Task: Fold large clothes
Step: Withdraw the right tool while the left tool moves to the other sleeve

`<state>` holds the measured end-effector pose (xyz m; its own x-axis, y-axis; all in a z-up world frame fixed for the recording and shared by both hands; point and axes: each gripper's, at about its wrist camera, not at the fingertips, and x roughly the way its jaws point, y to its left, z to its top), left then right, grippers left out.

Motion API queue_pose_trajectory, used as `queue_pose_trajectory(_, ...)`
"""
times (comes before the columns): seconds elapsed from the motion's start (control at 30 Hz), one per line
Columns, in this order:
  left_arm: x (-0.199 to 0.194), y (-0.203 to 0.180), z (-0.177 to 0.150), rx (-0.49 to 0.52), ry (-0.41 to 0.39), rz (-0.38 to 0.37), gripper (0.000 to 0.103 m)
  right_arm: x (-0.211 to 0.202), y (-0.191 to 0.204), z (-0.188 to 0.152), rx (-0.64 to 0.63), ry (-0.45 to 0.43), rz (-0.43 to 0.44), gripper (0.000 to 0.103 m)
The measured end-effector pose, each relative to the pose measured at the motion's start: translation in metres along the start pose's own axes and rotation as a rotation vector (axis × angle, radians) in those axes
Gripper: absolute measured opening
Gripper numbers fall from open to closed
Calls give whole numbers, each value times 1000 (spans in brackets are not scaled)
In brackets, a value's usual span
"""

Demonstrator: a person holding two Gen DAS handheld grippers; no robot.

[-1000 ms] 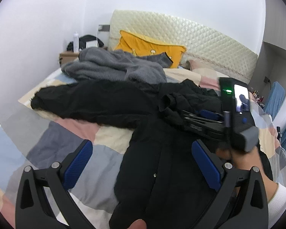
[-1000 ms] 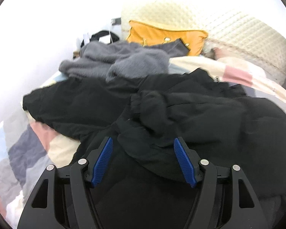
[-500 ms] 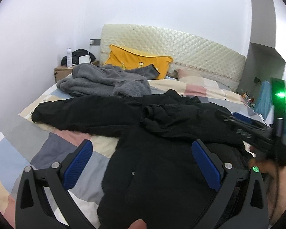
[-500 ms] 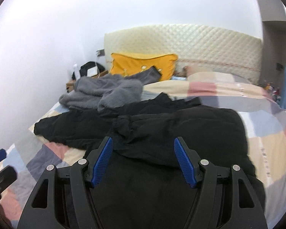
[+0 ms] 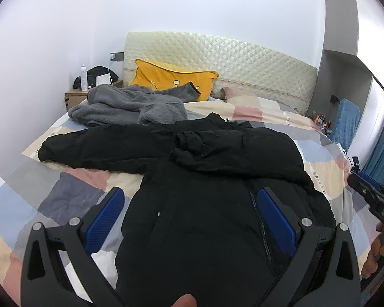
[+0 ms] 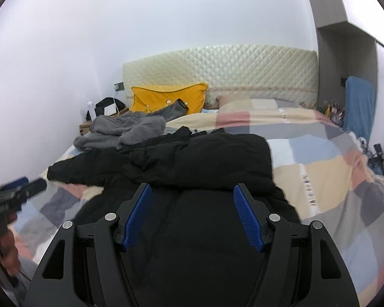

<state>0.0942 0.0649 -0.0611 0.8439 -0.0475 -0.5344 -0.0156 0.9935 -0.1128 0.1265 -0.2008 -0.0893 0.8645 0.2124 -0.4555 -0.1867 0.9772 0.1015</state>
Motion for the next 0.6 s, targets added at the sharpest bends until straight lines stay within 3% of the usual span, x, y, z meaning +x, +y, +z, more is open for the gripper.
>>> queue_pose_trajectory(0.23,-10,-15,-9,15,9,-9,103,-26,-30,-41,17,0,10,65)
queue_pose_trajectory(0.37,-7,-17,-8,-4,13,-16,103,-33,-36,-45,34,-24,13,65)
queue_pose_trajectory(0.5,-3,-2,2,-71,13,-88,103,-33,-39,-49,34,-41,55,66)
queue_pose_trajectory(0.6,-2,24,23,-110,9,-101,103,-31,-44,-51,55,-41,79,66)
